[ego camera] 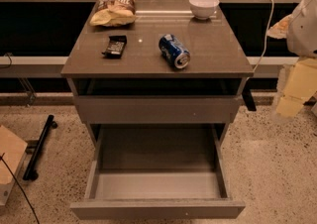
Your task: Close middle drawer
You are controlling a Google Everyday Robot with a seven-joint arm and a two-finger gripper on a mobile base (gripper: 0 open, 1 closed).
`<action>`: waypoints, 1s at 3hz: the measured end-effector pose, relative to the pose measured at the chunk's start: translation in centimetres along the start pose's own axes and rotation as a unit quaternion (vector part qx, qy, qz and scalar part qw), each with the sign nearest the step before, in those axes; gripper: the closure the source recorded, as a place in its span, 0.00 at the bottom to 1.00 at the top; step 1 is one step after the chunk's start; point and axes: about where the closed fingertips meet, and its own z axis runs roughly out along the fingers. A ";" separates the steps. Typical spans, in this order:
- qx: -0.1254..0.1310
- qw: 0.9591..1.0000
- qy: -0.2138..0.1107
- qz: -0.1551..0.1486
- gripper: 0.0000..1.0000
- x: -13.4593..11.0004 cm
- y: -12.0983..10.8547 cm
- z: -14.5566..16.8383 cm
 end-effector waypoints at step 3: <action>0.002 1.000 -0.005 -0.004 0.36 0.1 0.9 1.0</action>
Offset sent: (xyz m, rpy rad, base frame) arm 0.0000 0.0000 0.0000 0.0000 0.0000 0.0000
